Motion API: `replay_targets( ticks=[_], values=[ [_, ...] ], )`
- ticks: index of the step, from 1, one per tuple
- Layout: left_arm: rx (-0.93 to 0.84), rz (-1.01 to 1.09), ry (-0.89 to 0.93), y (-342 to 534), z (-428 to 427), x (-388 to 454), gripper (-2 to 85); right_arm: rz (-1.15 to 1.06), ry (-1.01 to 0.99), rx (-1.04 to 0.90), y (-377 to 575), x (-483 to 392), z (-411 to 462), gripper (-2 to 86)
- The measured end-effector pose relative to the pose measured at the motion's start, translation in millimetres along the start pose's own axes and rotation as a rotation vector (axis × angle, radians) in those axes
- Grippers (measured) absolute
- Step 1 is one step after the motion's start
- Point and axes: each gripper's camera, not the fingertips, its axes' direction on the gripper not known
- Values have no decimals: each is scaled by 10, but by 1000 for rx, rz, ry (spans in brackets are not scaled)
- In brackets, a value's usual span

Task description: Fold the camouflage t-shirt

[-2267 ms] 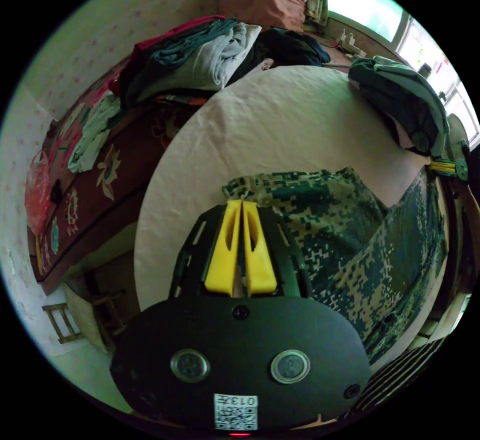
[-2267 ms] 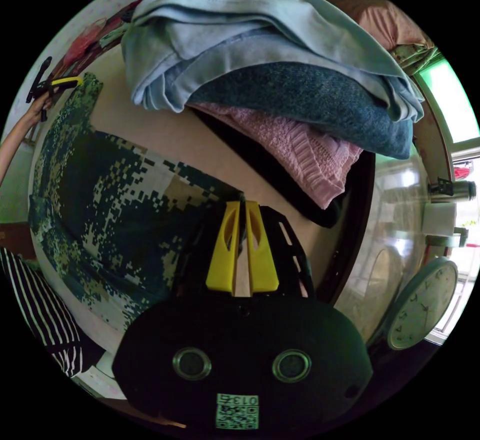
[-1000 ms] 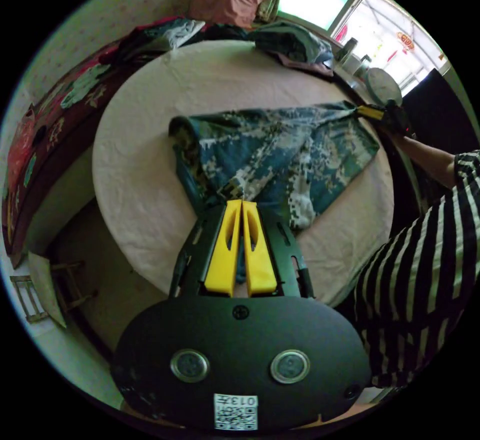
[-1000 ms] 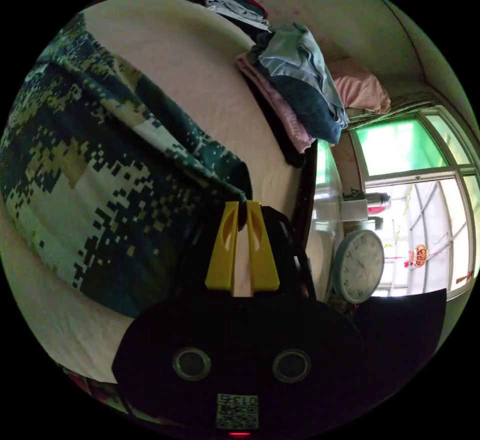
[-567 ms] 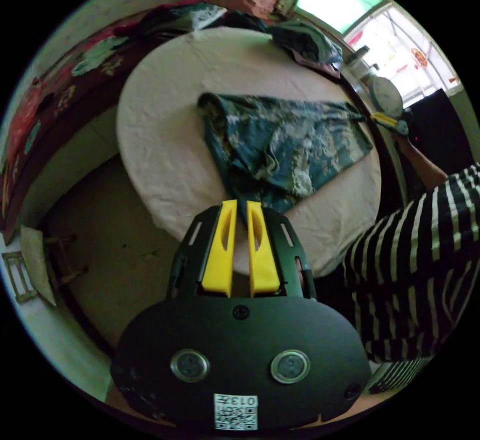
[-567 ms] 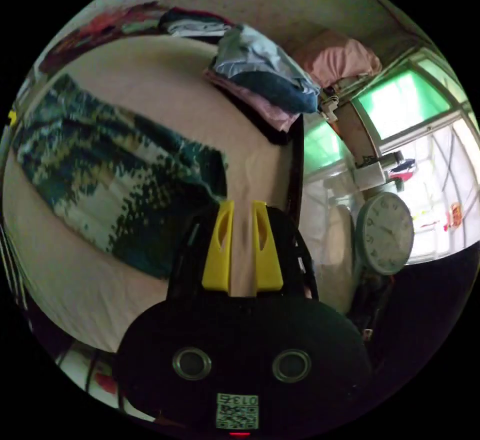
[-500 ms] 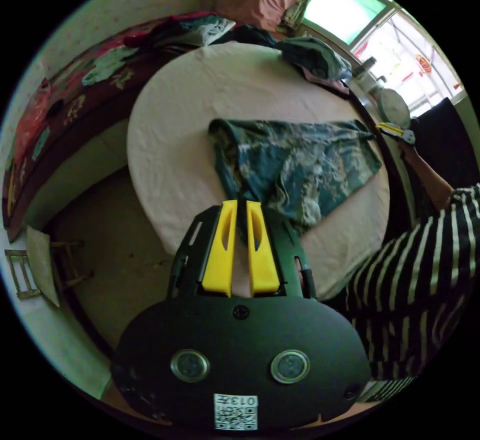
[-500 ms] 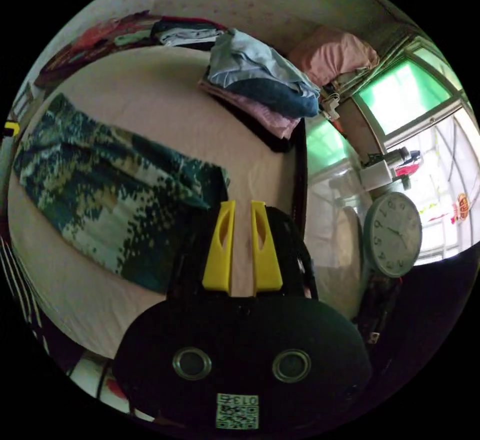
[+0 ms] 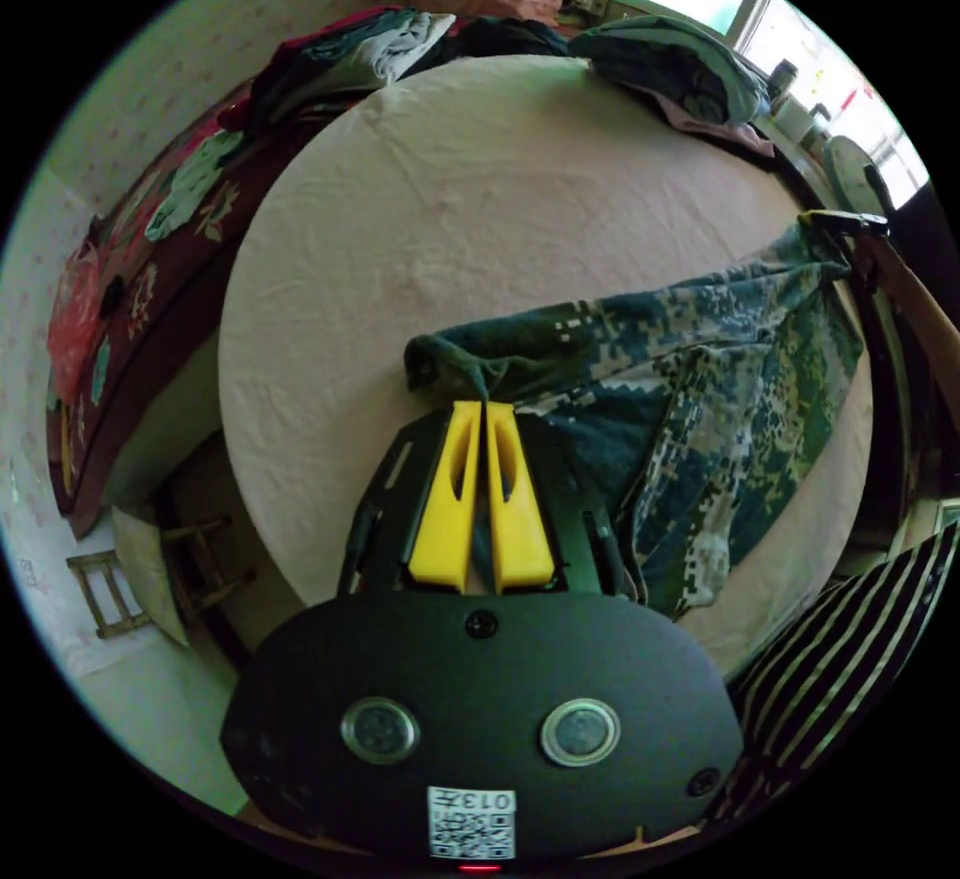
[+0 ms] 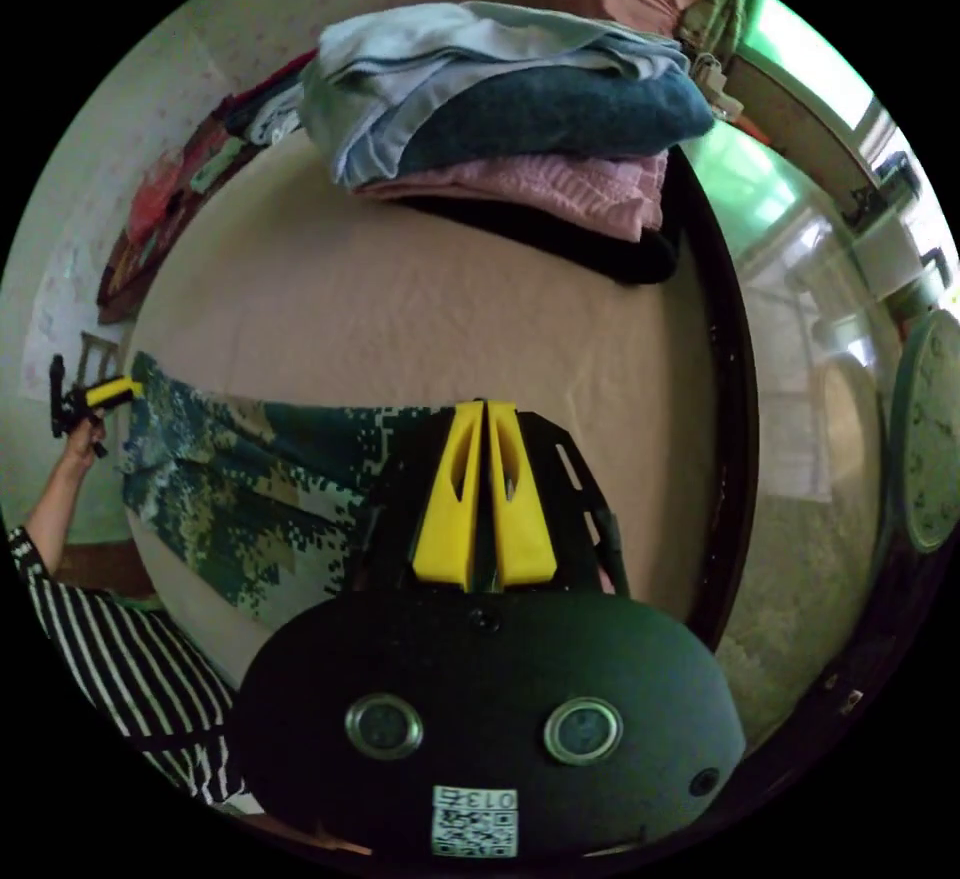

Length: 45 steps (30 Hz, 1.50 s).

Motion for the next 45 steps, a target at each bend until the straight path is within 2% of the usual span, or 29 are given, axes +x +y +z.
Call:
replay_targets(
  ticks=[2, 4, 7, 11, 13, 18, 21, 23, 27, 29, 31, 35, 37, 41, 45],
  values=[
    [44, -26, 7, 71, -71, -36, 1, 61, -112, -3, 6, 260, 6, 6],
    [59, -52, 20, 125, -74, -79, 0, 215, -275, 43, 86, 665, 32, 6],
    [70, -119, 87, 195, 4, -178, 1, 359, -339, 92, 266, 1052, 65, 10],
    [94, -147, 166, 287, -73, -240, 7, 233, -210, 90, 325, 952, -54, 25],
    [93, -141, 163, 343, -128, -209, 11, 232, -132, 99, 354, 959, -151, 67],
    [95, -29, 64, 370, -301, 75, 34, 366, -195, 87, 486, 1241, -187, 101],
    [164, 13, 133, 319, -406, 267, 62, 348, -223, 142, 506, 1197, -254, 102],
    [151, 113, 245, 237, -370, 528, 69, 381, -334, 157, 485, 1262, -236, 100],
    [64, 281, 235, 171, -241, 950, 75, 574, -590, 393, 596, 1486, -341, 87],
    [30, 346, 281, 158, -176, 1129, 83, 495, -544, 415, 580, 1342, -471, 81],
    [-14, 398, 263, 148, -120, 1250, 81, 301, -323, 239, 513, 906, -578, 91],
    [-77, 433, 136, 103, -22, 1384, 19, 113, -114, 36, 643, 271, -495, 106],
    [-72, 424, 142, 65, -33, 1382, 9, 77, -25, -19, 694, -6, -403, 103],
    [-101, 430, 173, -16, -59, 1374, 0, 77, -40, -4, 587, -282, -383, 93],
    [-103, 439, 192, -61, -101, 1355, -2, 70, 15, -35, 407, -550, -348, 36]
  ],
)
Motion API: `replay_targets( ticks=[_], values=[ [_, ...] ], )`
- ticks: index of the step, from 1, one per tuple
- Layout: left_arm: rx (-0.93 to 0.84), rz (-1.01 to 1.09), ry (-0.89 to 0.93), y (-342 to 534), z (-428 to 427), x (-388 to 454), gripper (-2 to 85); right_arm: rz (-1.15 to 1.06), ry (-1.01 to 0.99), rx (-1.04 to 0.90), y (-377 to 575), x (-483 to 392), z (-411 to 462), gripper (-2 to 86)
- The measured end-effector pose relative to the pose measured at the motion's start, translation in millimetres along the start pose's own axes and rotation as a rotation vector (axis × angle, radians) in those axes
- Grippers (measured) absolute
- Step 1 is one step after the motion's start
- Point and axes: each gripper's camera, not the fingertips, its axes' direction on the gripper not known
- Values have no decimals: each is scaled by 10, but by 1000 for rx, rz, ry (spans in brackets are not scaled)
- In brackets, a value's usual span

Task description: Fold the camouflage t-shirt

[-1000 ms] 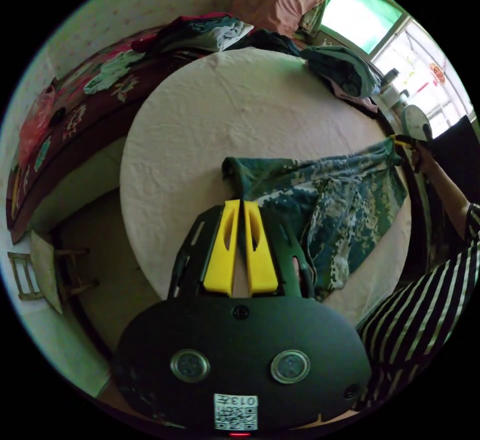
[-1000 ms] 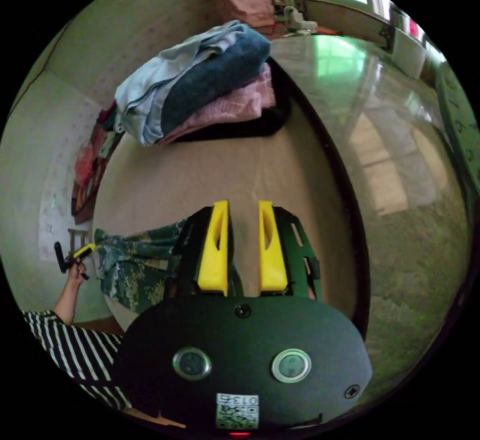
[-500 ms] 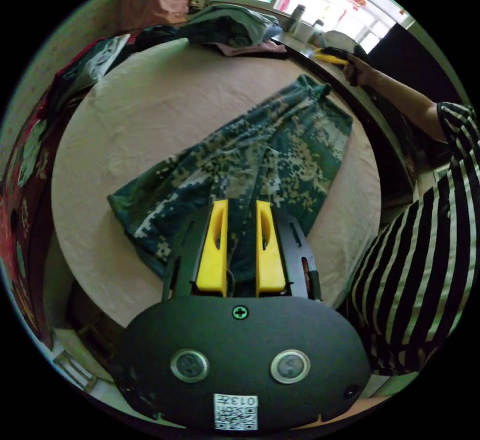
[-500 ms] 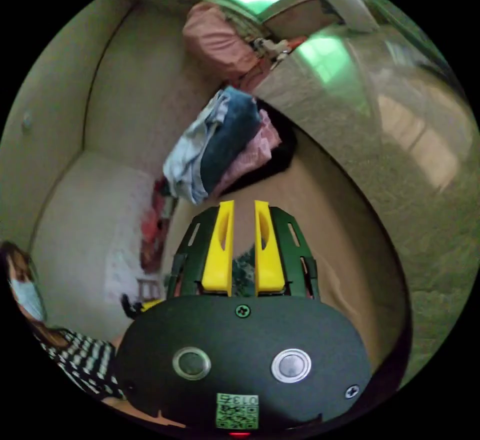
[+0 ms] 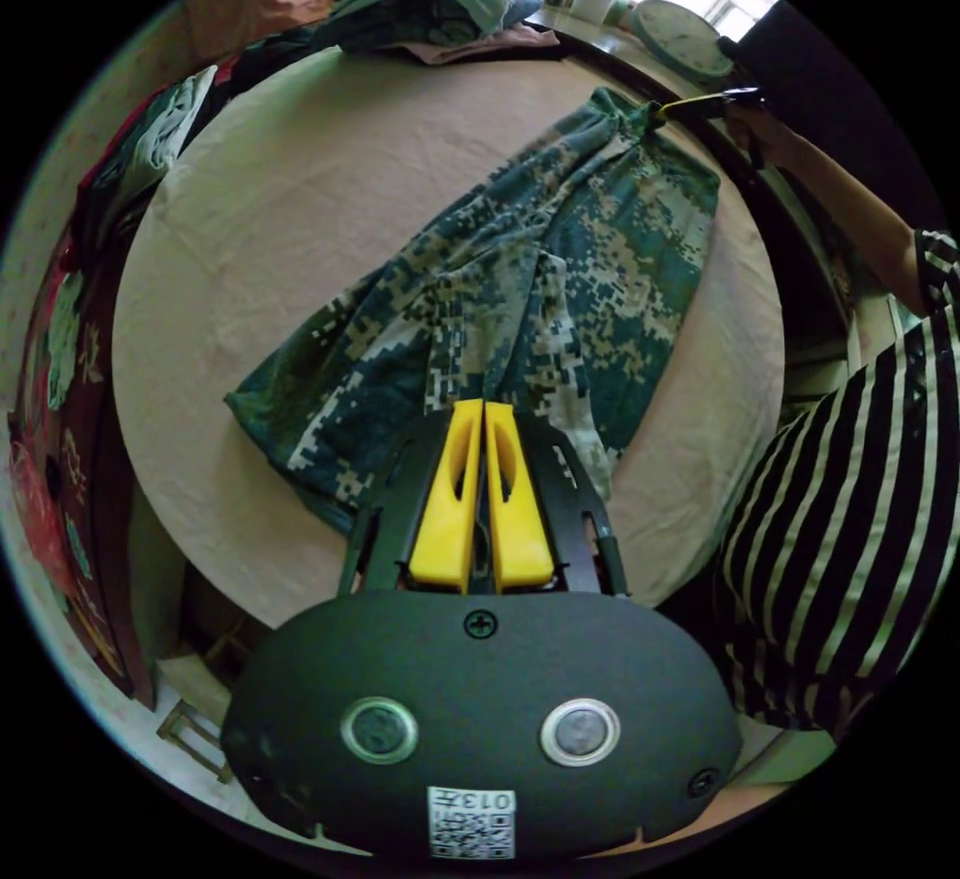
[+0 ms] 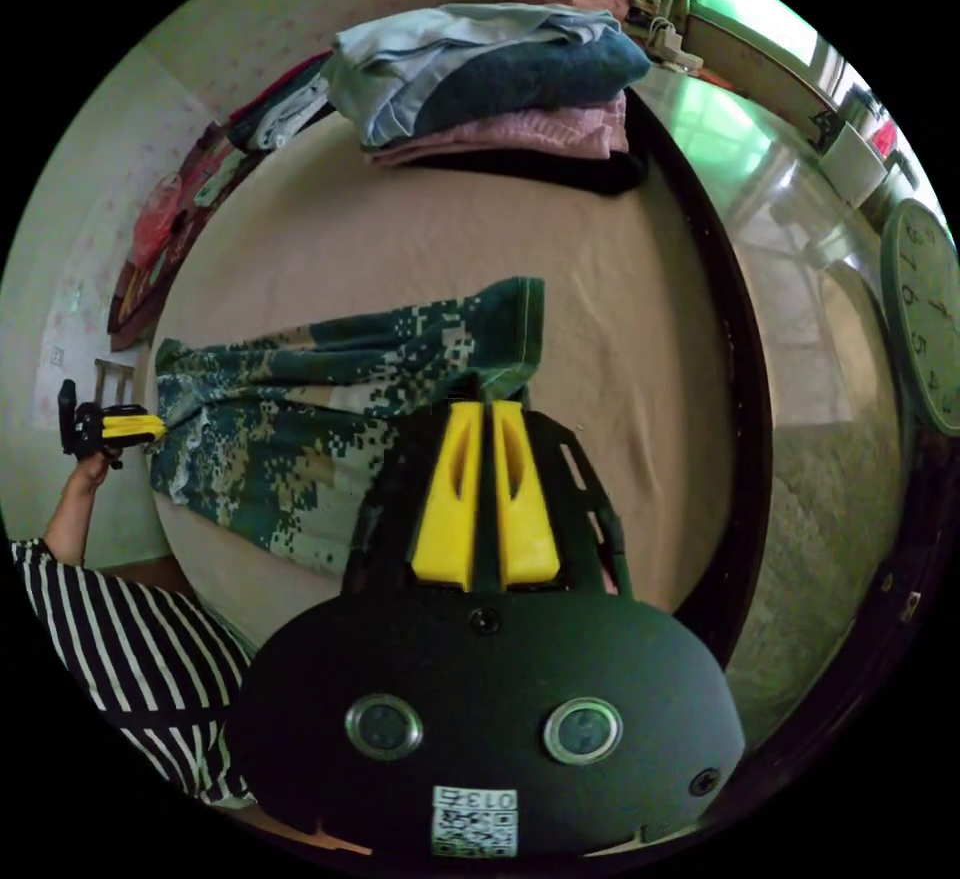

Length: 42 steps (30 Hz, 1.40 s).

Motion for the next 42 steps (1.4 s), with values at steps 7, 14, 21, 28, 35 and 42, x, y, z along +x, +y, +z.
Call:
replay_targets(
  ticks=[7, 14, 21, 28, 35, 42],
  values=[
    [14, 74, 19, 64, -188, 112, -3, -233, 107, 133, 40, -599, -429, 13],
    [-47, 35, 86, 237, -18, 1, -1, -225, 285, -159, 36, -817, -85, 31],
    [97, -187, 128, 590, -317, -499, 17, -255, 295, 5, -212, -1412, -568, 57],
    [117, -448, -61, 201, -173, -1017, 62, -676, -8, 111, -1077, -3448, -171, 64],
    [-2, -341, -188, 42, 40, -904, 5, -964, -56, 38, -1507, -4759, 290, 58],
    [62, -369, -156, 300, 26, -907, -3, -1115, -52, 16, -1670, -5402, 438, 62]
  ],
)
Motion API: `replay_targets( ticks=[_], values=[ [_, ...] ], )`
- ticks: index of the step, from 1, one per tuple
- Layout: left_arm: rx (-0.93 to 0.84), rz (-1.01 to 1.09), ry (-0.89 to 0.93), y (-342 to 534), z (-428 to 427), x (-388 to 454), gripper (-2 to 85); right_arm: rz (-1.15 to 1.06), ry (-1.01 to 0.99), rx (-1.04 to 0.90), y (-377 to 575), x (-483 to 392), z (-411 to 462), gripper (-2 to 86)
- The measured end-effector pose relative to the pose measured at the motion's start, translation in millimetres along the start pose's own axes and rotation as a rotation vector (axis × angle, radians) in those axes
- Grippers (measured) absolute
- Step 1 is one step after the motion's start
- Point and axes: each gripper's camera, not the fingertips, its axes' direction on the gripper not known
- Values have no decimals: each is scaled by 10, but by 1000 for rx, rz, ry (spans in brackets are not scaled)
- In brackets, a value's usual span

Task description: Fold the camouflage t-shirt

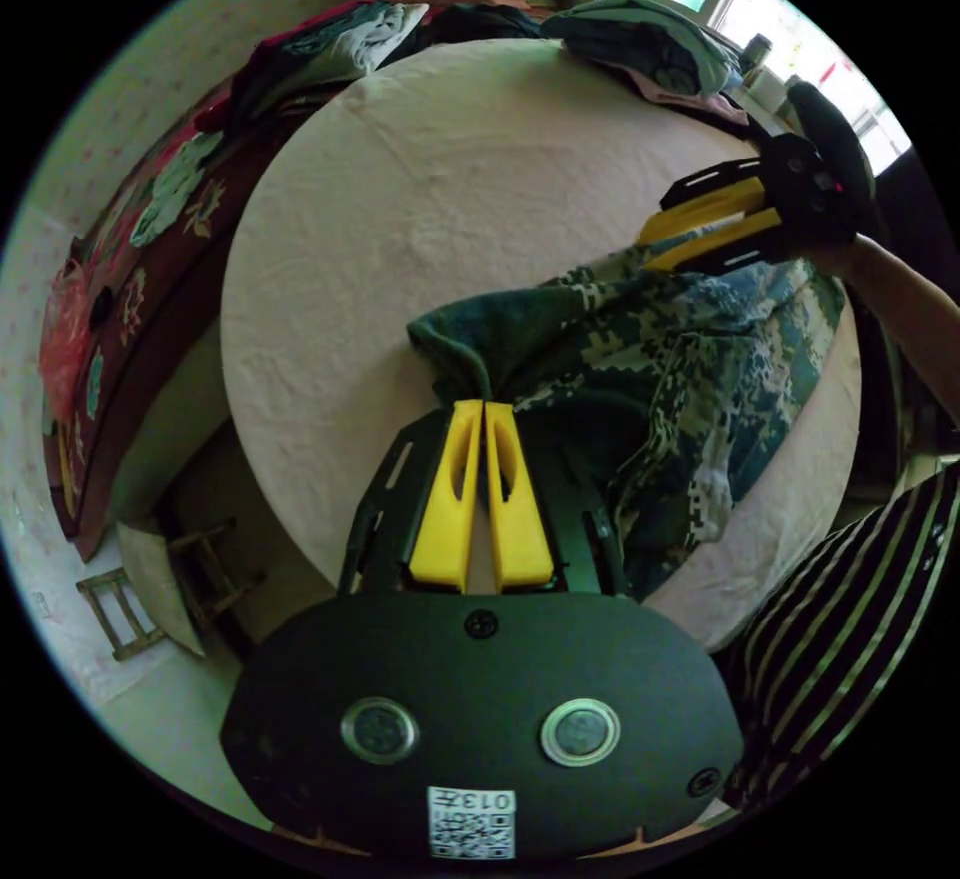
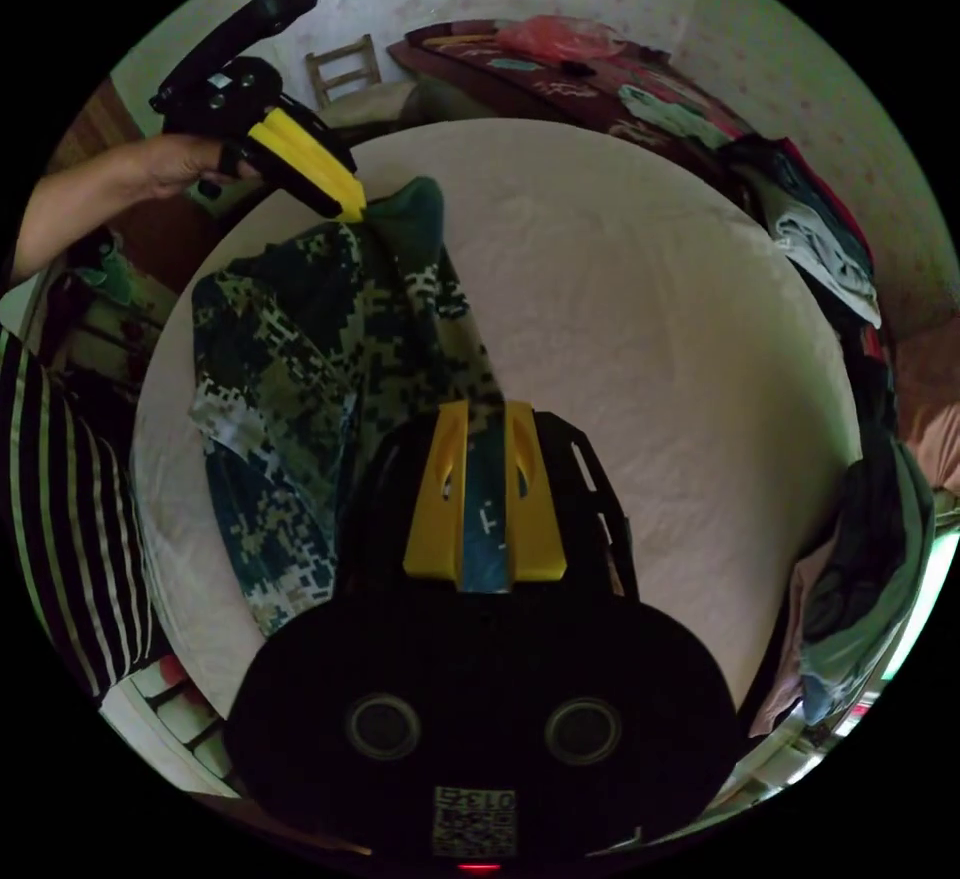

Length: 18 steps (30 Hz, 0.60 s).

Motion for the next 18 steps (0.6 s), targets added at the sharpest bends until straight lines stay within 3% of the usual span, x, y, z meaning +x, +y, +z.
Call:
replay_targets(
  ticks=[5, 13, 18],
  values=[
    [41, 30, -1, 124, -13, -32, -3, 50, -49, 112, -142, 108, -199, 52],
    [67, -4, 26, 178, 9, -135, -3, -85, -50, 23, -466, -37, 28, 29],
    [100, -8, 10, 173, 1, -176, -2, -26, -82, 5, -502, 212, -16, 6]
  ],
)
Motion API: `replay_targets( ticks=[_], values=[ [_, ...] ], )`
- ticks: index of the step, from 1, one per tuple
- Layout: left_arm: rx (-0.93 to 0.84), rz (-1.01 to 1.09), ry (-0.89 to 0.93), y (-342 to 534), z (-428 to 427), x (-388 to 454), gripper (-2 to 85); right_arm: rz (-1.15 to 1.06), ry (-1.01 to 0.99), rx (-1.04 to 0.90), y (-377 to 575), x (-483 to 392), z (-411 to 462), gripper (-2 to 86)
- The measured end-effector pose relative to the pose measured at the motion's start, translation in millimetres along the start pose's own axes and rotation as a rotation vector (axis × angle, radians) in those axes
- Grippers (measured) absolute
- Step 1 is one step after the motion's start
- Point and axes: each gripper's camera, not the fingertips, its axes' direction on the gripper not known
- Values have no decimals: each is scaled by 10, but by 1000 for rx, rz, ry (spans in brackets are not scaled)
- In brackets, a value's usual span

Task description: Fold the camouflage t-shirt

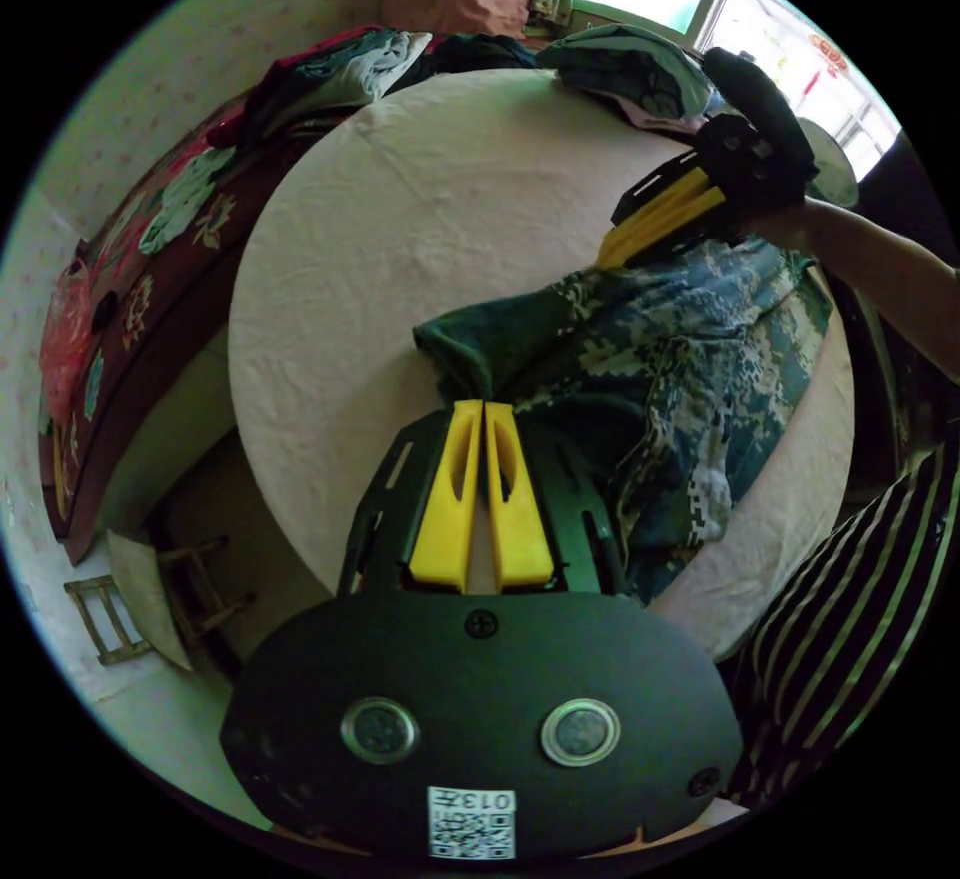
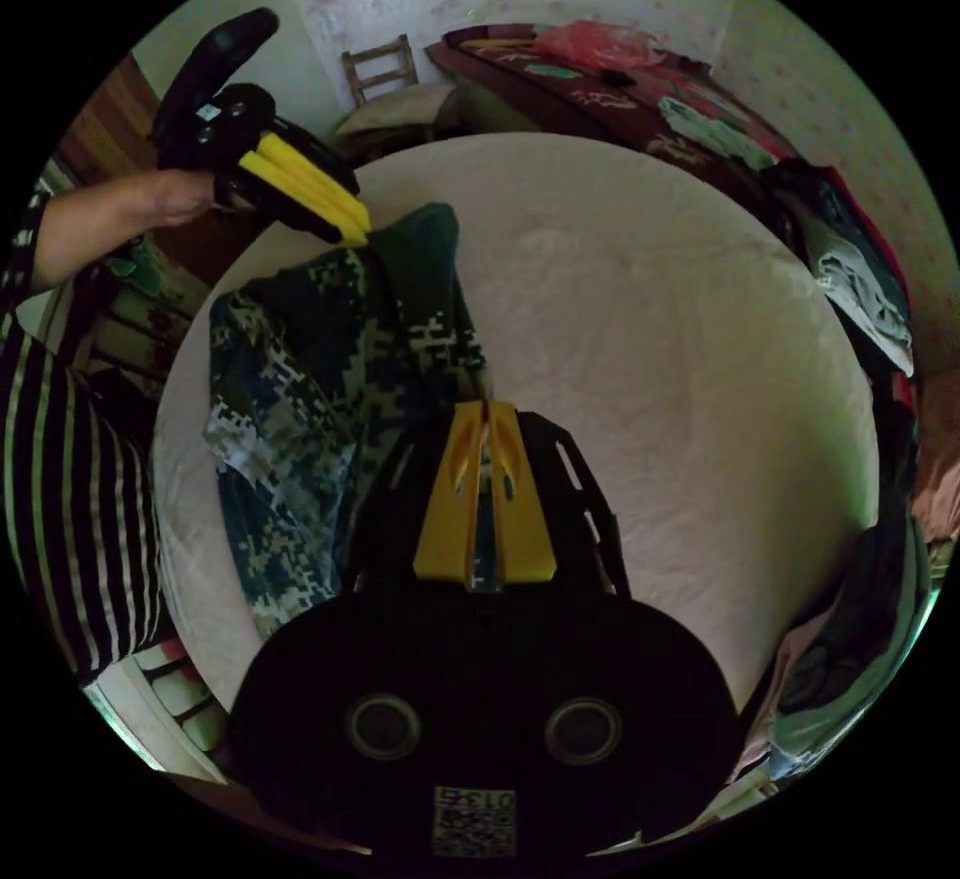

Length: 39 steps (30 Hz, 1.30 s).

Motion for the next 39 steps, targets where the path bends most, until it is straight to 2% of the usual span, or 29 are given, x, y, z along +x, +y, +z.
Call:
replay_targets(
  ticks=[2, 4, 6, 11, 13, 15, 18, 22, 23, 25, 28, 33, 35, 39],
  values=[
    [8, -33, 4, -10, 18, -45, -2, 99, -42, 42, 43, 219, -76, 4],
    [14, -59, 6, 4, 53, -85, -2, 224, 1, 46, 141, 468, -139, 4],
    [21, -83, 40, 23, 73, -130, -2, 237, -26, 92, 196, 510, -248, 6],
    [114, -118, 116, 78, -63, -246, -1, 78, -78, 136, 122, 159, -309, 23],
    [110, -88, 96, 42, -57, -219, -1, 17, -124, 74, 33, 0, -141, 25],
    [31, -52, 39, -32, 46, -167, -1, 21, -24, -20, 2, -62, 19, 19],
    [10, -64, 23, -43, 128, -190, -1, 174, -11, 101, 199, 83, -250, 21],
    [93, -244, 125, 177, 66, -444, -2, 374, 179, 312, 1072, 156, -944, 43],
    [109, -304, 169, 271, 61, -537, -2, 412, 209, 308, 1239, 163, -1002, 47],
    [142, -341, 140, 353, -5, -571, -2, 569, 311, 223, 1967, 203, -1129, 40],
    [149, -163, 129, 91, -85, -264, -2, 804, 370, 93, 2964, 269, -1207, 17],
    [118, 197, 179, -615, 45, 713, -3, 1081, 420, -8, 3997, 375, -1357, 15],
    [91, 333, 143, -874, 168, 1176, -3, 1125, 427, -1, 4179, 444, -1386, 24],
    [42, 416, 146, -1136, 355, 1559, -2, 1150, 338, 20, 4395, 677, -1400, 54]
  ],
)
